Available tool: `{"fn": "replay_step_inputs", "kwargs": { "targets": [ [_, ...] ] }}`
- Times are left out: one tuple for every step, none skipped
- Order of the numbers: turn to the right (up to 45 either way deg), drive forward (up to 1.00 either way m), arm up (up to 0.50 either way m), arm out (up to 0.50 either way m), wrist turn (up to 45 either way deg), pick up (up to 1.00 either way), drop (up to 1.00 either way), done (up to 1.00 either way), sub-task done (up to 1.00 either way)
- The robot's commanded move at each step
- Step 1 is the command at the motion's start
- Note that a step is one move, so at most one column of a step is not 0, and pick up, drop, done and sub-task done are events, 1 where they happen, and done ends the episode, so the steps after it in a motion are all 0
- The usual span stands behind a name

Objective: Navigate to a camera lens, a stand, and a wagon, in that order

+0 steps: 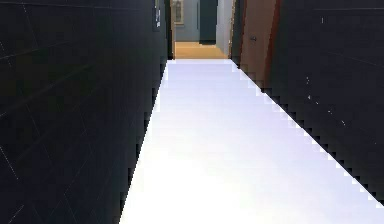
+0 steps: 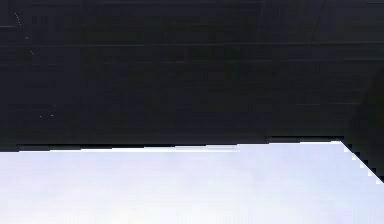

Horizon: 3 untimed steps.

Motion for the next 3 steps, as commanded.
{"fn": "replay_step_inputs", "kwargs": {
  "targets": [
    [0.0, 1.00, 0.00, 0.00, 0.0, 0.00, 0.00, 0.00, 0.00],
    [0.0, 1.00, 0.00, 0.00, 0.0, 0.00, 0.00, 0.00, 0.00],
    [0.0, 1.00, 0.00, 0.00, 0.0, 0.00, 0.00, 0.00, 0.00]
  ]
}}
